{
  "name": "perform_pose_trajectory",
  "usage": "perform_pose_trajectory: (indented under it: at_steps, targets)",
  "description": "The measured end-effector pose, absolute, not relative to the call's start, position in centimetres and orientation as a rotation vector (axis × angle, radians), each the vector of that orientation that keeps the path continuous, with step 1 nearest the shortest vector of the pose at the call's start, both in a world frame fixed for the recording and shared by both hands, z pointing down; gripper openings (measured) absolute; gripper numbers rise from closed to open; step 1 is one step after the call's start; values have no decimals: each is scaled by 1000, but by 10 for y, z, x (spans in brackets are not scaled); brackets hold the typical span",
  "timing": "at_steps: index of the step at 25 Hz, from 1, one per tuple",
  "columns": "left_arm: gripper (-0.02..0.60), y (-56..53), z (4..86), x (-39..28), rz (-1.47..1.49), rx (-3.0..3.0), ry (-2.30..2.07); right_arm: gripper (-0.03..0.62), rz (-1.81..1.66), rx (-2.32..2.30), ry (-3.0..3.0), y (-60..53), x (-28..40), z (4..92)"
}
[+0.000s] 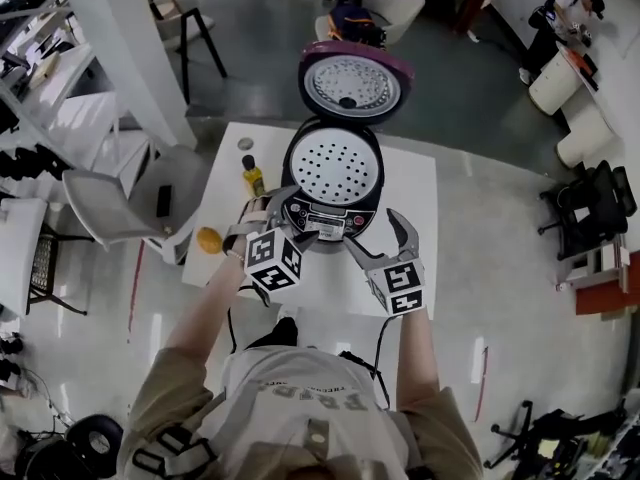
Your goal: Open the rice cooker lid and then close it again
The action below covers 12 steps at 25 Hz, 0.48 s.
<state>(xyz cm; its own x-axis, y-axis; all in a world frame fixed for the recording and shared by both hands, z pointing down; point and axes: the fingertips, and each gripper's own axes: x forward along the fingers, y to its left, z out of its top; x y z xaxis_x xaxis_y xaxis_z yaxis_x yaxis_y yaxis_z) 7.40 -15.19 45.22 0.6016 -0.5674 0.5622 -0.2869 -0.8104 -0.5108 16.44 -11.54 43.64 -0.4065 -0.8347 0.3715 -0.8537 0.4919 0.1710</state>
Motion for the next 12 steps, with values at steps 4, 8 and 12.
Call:
perform_pose_trajectory:
  at_steps: [4, 8, 12]
  targets:
    - [428, -144, 423, 74, -944, -2508, 802, 408, 55, 1552, -2395, -104, 186, 410]
    - [428, -136, 387, 75, -772, -2520, 977, 408, 162, 1721, -2533, -89, 208, 377]
    - [428, -130, 353, 79, -628, -2549, 1081, 408, 238, 1866, -2678, -79, 234, 340]
